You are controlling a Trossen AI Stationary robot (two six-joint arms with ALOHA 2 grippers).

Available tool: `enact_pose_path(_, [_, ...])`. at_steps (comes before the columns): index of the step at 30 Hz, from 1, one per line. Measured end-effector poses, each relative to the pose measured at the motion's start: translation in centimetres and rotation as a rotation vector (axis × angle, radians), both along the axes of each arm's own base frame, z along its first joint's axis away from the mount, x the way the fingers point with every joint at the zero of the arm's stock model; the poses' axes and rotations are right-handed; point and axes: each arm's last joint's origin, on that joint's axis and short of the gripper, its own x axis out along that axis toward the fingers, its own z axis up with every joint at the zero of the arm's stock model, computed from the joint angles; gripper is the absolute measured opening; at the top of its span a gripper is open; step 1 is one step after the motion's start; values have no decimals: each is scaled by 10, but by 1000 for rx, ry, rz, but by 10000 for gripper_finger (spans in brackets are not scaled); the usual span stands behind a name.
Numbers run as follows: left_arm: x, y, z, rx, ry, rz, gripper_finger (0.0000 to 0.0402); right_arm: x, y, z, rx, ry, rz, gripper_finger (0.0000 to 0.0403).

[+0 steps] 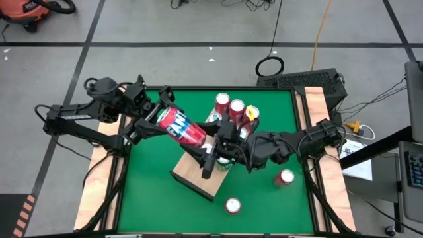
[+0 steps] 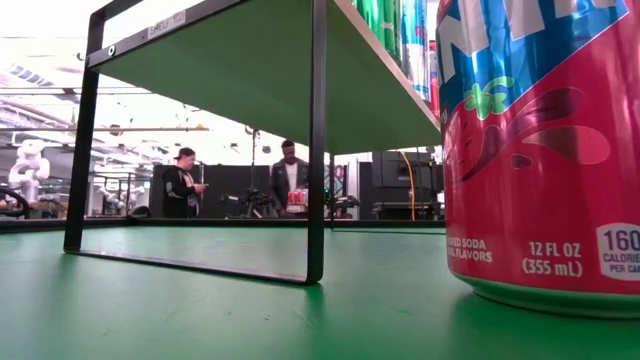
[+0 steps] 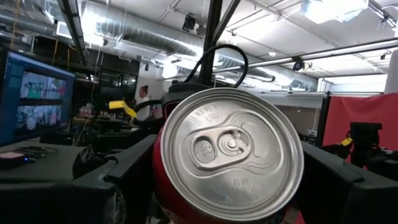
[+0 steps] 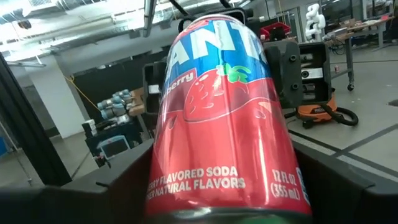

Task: Sort soda cans
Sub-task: Put the red soda can on the shelf

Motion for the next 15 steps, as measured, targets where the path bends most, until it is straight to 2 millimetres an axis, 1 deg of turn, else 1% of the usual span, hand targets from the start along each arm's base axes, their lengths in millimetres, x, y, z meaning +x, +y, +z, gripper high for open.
enact_pose_path(8, [0,0,-1,-23,23,-13,291,-4,9,-3,0,31,-43,373])
enact_pose_path(11, [0,0,-1,-22,30,-19,291,-5,12,-4,-1,49,-57,381])
enact_pose_path(15, [0,-4,-2,-19,32,-37,291,-7,16,-8,10,74,-52,381])
